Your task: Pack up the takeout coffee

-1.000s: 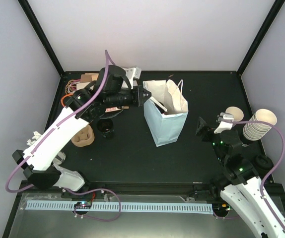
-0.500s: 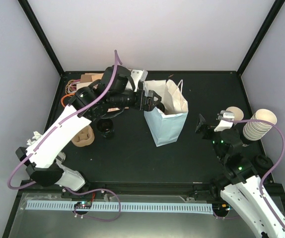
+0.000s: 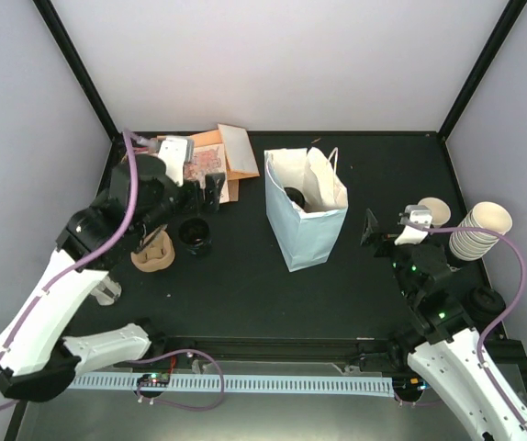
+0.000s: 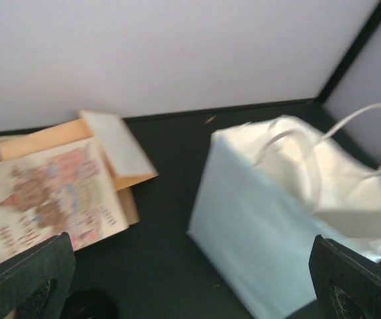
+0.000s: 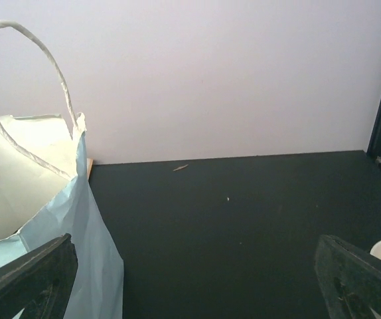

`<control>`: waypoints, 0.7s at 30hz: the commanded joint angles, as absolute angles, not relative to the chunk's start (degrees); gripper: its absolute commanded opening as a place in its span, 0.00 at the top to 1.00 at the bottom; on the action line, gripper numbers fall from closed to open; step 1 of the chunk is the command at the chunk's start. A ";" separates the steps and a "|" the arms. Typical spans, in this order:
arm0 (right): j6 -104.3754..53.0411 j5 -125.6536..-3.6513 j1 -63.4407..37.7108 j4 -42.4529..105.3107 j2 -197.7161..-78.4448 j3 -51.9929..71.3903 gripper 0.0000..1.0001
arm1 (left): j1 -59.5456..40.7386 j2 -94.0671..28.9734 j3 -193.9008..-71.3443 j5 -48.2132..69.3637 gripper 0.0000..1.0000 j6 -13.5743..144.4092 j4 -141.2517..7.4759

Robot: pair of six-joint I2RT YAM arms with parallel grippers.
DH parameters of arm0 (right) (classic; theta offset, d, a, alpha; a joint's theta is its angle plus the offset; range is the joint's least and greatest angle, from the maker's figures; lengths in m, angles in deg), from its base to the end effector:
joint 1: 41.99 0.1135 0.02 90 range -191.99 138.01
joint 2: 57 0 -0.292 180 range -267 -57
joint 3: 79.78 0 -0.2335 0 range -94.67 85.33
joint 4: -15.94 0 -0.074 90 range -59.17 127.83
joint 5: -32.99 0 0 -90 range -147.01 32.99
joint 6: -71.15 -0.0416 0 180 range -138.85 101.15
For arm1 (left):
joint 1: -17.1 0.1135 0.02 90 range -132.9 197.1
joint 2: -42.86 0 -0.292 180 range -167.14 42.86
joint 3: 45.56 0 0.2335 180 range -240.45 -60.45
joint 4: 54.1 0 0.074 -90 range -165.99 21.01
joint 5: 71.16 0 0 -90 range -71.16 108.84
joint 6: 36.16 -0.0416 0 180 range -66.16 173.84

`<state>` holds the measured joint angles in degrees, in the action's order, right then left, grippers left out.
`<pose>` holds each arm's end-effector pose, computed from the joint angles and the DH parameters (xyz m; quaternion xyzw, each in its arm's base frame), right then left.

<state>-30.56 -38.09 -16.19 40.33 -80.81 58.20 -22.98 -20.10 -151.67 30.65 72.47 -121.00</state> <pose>0.0845 0.0259 0.2921 0.0189 0.7420 0.0960 0.6632 0.1299 -0.0982 0.4871 0.0998 0.8289 -0.1914 0.5160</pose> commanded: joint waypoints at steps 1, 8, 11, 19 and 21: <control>-25.50 -39.06 -15.90 34.99 -81.55 59.13 0.00 | -20.28 -13.47 -136.47 40.15 0.01 68.63 -112.30; -19.39 -40.31 -15.89 28.84 -82.66 62.32 0.00 | -13.26 -0.86 -114.98 41.58 0.01 68.26 -99.51; -16.16 -38.37 -15.95 20.01 -82.45 66.53 0.02 | -9.68 2.00 -109.58 40.89 0.01 67.68 -96.73; -16.90 -42.45 -29.12 -3.05 -94.85 76.24 0.07 | -3.47 7.20 -102.90 32.89 0.01 67.76 -94.50; -23.16 -49.33 -34.81 -8.95 -98.41 78.71 0.11 | -3.04 10.14 -101.42 32.26 0.01 65.90 -97.29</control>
